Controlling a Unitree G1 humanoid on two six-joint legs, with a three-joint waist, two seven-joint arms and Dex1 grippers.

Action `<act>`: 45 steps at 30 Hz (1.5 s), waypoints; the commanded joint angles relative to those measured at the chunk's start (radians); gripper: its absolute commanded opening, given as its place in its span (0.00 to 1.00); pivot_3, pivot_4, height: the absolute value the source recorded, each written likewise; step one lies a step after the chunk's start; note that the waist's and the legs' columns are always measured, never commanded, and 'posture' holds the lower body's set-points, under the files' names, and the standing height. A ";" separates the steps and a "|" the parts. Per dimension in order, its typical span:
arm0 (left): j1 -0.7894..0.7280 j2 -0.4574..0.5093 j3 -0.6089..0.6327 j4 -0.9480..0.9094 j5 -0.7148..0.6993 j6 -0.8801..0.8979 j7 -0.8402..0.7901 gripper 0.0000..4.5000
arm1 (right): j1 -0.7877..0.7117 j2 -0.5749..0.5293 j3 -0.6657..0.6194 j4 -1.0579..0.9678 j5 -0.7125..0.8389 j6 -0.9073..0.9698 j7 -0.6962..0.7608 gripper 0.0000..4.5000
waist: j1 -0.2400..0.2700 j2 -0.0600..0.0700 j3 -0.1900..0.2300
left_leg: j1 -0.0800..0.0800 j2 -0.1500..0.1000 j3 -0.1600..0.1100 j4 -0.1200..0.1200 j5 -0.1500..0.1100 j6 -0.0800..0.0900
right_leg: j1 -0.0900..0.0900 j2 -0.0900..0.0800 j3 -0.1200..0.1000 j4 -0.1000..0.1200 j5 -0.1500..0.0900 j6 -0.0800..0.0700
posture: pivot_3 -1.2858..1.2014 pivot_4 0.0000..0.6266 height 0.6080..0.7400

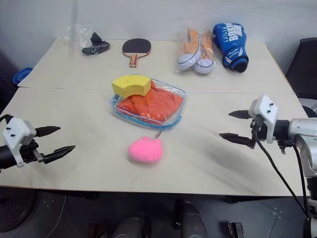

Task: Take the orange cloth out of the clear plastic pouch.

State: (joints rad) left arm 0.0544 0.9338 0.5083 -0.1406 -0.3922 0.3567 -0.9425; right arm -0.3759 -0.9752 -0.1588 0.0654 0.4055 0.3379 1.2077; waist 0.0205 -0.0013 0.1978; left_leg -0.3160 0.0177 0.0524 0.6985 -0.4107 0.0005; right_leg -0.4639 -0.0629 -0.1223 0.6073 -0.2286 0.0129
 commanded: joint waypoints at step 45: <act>-0.993 -0.259 -0.434 0.827 0.208 -0.156 0.138 1.00 | -0.021 0.295 0.080 -0.598 0.157 0.325 -0.455 1.00 | 0.004 -0.003 -0.001 | 0.001 -0.004 0.008 0.003 0.005 -0.004 | -0.001 0.001 0.003 0.011 0.003 0.000 | 0.52 0.24 1.00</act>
State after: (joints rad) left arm -0.8931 0.6786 0.0861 0.6166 -0.2207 0.2683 -0.8199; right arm -0.3874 -0.6929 -0.0828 -0.4700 0.5417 0.6408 0.7970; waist 0.0243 -0.0046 0.1966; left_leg -0.3157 0.0142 0.0630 0.7017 -0.4062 -0.0037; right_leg -0.4650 -0.0615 -0.1193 0.6177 -0.2256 0.0125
